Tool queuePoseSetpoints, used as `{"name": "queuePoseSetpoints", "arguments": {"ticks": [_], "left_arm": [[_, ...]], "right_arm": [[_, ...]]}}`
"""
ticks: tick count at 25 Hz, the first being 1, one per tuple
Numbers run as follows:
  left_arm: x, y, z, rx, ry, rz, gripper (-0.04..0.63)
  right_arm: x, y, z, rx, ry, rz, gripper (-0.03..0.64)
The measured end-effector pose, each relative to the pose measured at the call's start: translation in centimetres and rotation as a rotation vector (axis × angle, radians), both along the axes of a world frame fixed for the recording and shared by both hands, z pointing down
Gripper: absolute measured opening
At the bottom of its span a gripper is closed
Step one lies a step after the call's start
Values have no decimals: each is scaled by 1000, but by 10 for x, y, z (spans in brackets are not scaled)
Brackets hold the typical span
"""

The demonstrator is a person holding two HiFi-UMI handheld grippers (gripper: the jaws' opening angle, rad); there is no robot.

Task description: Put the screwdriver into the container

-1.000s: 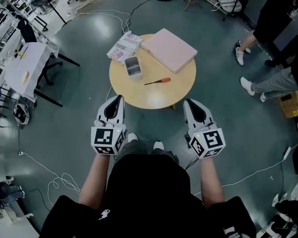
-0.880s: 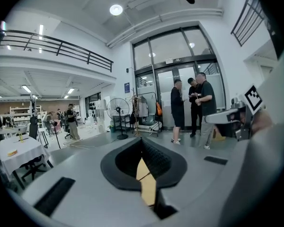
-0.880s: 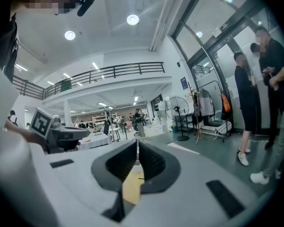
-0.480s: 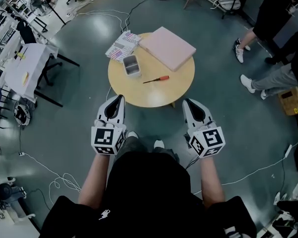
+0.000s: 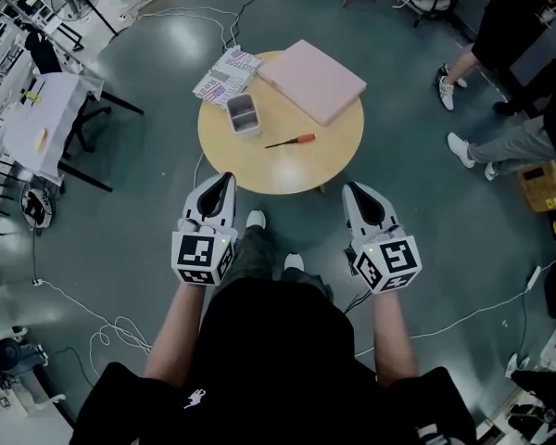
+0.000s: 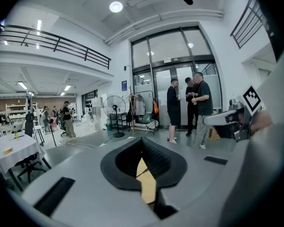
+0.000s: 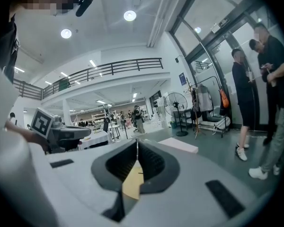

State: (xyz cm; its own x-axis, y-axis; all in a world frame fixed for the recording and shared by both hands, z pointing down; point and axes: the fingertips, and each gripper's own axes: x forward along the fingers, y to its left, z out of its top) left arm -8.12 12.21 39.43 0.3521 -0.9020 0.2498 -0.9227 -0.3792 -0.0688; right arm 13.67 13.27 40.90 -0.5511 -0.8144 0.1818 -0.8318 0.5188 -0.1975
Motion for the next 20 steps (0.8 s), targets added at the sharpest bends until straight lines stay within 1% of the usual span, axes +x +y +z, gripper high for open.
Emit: {"name": "queuePoseSetpoints", "arguments": {"ticks": [6,12,20], "left_arm": [[1,-26,10,-19,1,26,3],[1,-57,13,-33,-23,66,3],[-13,-113,19,-56,0,111,3]], "right_arm": [[-1,-17,8,-23,7,18,3],[-9,-48,7,-36,2,37,3],[-28,-97,17,-63,4,59,3]]}}
